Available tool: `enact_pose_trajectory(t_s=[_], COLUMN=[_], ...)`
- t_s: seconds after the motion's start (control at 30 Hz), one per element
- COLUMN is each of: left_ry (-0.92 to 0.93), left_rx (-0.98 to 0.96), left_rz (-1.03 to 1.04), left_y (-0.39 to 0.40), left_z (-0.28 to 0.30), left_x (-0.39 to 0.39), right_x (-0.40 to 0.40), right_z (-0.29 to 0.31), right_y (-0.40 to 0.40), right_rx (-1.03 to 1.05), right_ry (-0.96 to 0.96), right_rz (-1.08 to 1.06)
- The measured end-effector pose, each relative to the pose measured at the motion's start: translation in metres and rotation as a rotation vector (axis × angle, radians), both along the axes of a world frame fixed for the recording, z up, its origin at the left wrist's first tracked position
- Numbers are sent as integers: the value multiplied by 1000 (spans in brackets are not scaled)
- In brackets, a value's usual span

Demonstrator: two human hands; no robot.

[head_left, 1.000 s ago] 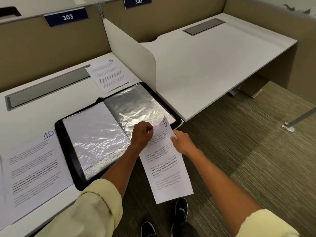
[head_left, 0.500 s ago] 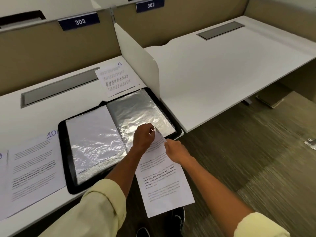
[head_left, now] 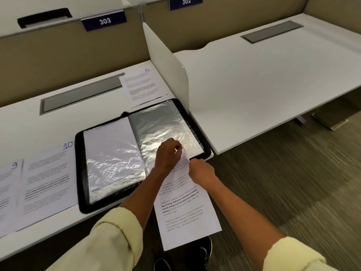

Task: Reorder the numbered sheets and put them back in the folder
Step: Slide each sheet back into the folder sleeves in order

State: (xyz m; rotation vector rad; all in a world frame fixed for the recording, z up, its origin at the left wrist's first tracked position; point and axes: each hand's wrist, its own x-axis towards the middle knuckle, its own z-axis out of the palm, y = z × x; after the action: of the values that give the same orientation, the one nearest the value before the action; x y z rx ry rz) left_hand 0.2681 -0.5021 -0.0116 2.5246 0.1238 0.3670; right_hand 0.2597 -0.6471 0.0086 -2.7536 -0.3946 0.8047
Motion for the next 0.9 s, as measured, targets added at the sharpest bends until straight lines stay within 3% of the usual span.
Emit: enact_pose_trajectory(t_s=[0.13,0.37,0.73,0.9], left_ry=[-33,-28,106,166], left_rx=[13,-4,122,133], left_rz=[-39,-63,-34,-26], left_y=[-2,-3,25,29], left_z=[-2,-15,-43,-46], left_x=[-6,-12,-40,-48], right_x=[11,29,34,24], right_z=[2,-12,-31,-38], right_y=[5,-10,-23,-39], right_rx=[54,343,548,671], right_ry=[63,261,264,380], right_rz=[-74,-319,-514,-547])
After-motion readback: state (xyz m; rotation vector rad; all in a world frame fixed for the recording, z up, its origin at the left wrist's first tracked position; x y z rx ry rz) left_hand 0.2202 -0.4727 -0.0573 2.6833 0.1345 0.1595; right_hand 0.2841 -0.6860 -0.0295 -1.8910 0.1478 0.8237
